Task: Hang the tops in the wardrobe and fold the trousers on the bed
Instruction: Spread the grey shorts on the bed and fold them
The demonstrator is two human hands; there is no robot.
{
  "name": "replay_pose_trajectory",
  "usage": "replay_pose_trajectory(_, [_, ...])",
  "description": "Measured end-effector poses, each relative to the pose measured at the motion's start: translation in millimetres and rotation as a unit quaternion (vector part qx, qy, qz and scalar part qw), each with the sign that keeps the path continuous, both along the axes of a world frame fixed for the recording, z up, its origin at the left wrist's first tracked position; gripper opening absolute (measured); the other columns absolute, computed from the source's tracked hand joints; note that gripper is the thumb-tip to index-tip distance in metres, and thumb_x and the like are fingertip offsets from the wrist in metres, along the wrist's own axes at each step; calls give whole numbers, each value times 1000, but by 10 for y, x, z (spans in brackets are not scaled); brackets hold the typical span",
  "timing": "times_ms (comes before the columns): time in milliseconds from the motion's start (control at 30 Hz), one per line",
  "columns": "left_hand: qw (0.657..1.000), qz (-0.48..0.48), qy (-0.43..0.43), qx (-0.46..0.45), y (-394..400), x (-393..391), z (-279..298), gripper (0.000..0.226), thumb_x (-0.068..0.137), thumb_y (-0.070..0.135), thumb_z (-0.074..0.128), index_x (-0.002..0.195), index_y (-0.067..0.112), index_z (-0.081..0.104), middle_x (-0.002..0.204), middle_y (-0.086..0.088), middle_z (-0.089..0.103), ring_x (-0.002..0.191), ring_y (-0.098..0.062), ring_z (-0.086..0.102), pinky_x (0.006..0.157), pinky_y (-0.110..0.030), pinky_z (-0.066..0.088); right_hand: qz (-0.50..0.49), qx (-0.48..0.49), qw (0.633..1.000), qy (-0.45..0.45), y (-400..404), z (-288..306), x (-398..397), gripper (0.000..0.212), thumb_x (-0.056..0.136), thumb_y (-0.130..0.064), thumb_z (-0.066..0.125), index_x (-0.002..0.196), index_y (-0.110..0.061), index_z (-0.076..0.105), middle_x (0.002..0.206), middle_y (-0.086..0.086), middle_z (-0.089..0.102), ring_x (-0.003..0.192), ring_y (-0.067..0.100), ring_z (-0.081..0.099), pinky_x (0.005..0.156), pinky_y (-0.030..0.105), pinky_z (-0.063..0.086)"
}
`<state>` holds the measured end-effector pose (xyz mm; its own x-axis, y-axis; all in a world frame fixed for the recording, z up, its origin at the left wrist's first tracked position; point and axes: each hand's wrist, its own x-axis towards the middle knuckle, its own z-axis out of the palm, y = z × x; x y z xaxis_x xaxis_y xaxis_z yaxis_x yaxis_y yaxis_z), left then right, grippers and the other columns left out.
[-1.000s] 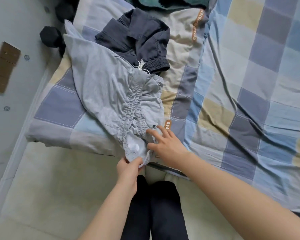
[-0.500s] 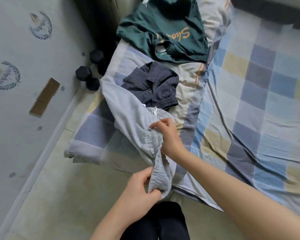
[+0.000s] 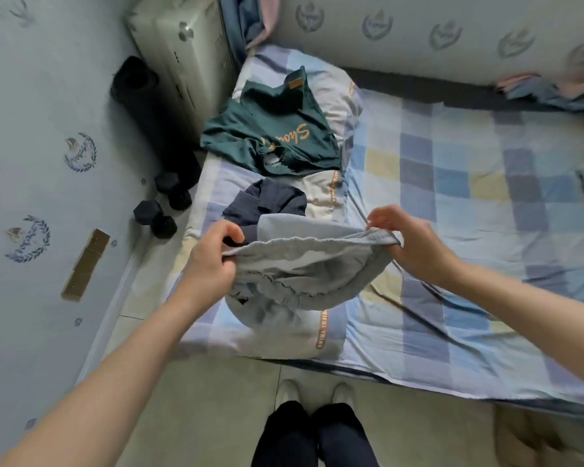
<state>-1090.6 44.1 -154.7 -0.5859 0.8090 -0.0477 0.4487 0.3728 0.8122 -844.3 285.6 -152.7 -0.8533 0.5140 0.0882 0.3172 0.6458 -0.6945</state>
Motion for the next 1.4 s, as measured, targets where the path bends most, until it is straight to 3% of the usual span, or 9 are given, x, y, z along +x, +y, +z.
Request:
replay_pose_trajectory(133, [941,-211,266,-5,146,-296,212,78,68,-25,51,123,29,42,128,-1,50,85,-24,57,67,-43,54,253,303,916,-78,9,561,374,71,80,10,62,138,-27,46,122,14,51,81,28,58,72,36,51])
replay_pose_trajectory(267, [725,-466,502,-76,333,-513,431,112,71,-26,38,150,49,13,158,-7,24,81,-27,56,69,-42,55,324,460,805,-190,64,867,729,30,82,-19,73,110,-27,68,115,11,56,82,23,57,70,31,52])
replay_pose_trajectory(433, [604,-543,568,-136,883,-440,657,31,94,7,46,111,26,65,164,-1,8,104,-22,48,91,-38,47,210,417,729,-500,336,1056,1189,26,94,-22,40,102,-23,65,134,4,36,115,19,43,85,33,43])
replay_pose_trajectory(533, [609,-524,549,-230,1240,-381,714,26,99,17,42,106,22,67,151,3,31,121,-10,43,102,-25,37,170,424,729,-510,476,1097,1506,23,87,-22,45,99,-26,64,130,-1,39,112,19,43,79,33,41])
replay_pose_trajectory(733, [763,-464,403,-200,1687,-24,767,31,90,35,48,74,15,64,85,7,46,81,-18,55,73,-25,37,4,388,735,-557,549,909,1971,53,86,-69,36,103,-27,64,118,1,48,109,29,46,76,39,37])
replay_pose_trajectory(900, [598,-551,528,-247,1994,442,769,40,87,60,52,99,24,64,107,8,49,105,-12,46,87,-30,45,101,358,808,-457,776,785,2450,31,101,-40,38,100,-22,62,114,3,50,98,24,52,73,35,45])
replay_pose_trajectory(1100, [691,-472,548,-24,2074,887,665,9,74,19,82,72,16,74,120,-4,62,98,-28,60,73,-39,55,200,366,852,-317,1315,640,3385,16,77,0,69,88,-7,61,81,10,54,49,27,49,41,37,46])
replay_pose_trajectory(1233, [633,-527,564,60,2257,1443,640,17,88,19,62,83,15,77,146,-2,50,118,-27,52,88,-41,51,220,354,808,-417,1719,572,3914,59,83,1,46,136,-25,45,110,9,51,70,28,57,57,39,47])
replay_pose_trajectory(1400, [525,-622,578,54,2448,2123,572,33,93,12,48,84,21,78,157,6,34,138,-25,42,104,-38,37,233,390,822,-343,2136,592,4258,30,55,-2,81,76,-14,63,82,10,59,60,25,59,44,32,48])
